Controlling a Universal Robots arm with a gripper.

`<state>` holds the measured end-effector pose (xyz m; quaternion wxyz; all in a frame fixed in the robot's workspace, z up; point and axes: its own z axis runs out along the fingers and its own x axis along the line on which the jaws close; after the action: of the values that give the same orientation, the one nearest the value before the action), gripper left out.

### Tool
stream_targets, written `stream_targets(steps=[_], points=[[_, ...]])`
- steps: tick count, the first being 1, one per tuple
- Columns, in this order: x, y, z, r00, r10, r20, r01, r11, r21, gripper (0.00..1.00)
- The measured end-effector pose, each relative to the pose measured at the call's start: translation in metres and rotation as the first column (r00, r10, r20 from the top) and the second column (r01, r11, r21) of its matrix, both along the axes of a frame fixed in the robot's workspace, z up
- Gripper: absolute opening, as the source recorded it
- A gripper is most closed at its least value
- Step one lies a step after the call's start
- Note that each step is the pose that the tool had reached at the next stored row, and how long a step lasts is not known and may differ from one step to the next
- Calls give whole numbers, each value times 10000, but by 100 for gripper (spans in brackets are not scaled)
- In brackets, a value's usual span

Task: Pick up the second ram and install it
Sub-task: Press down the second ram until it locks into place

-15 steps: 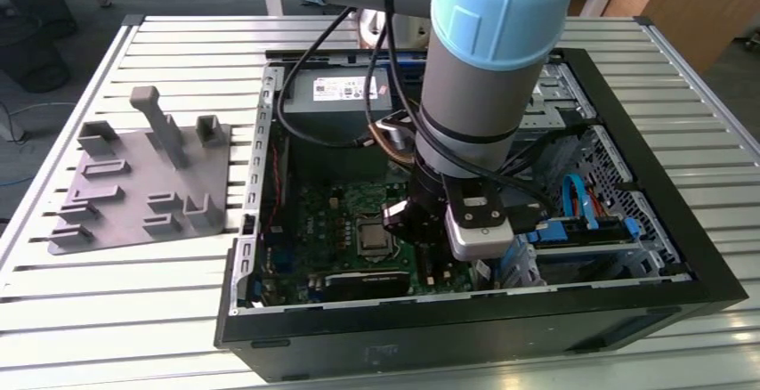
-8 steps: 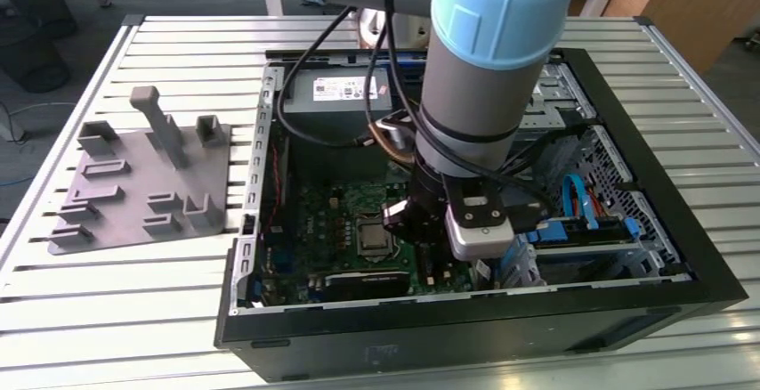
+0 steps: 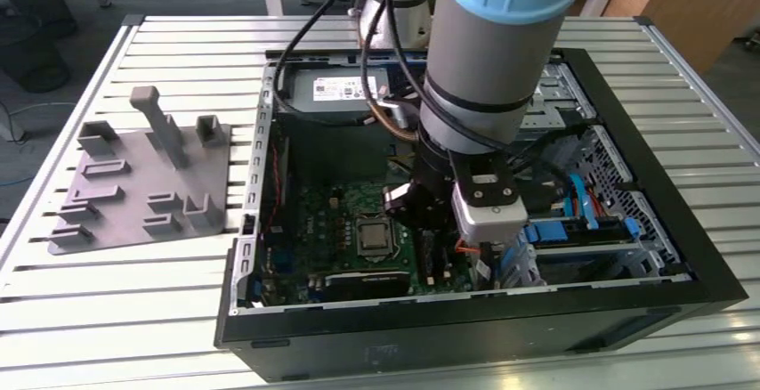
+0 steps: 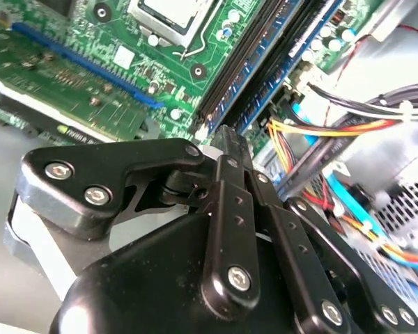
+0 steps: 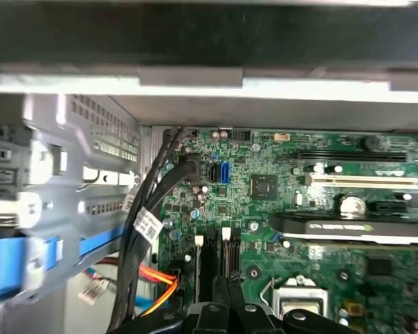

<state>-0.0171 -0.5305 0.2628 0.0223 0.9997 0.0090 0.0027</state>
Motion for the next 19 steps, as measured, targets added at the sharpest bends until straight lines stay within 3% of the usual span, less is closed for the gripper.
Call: stream_targets(steps=[8, 11, 14, 19], points=[[0, 0, 307, 10000, 0, 0, 0, 10000, -1, 10], [1, 9, 374, 10000, 2, 0, -2, 10000, 0, 10], [0, 89, 385, 10000, 1, 0, -1, 10000, -3, 10], [0, 300, 389, 10000, 0, 0, 0, 10000, -10, 10]])
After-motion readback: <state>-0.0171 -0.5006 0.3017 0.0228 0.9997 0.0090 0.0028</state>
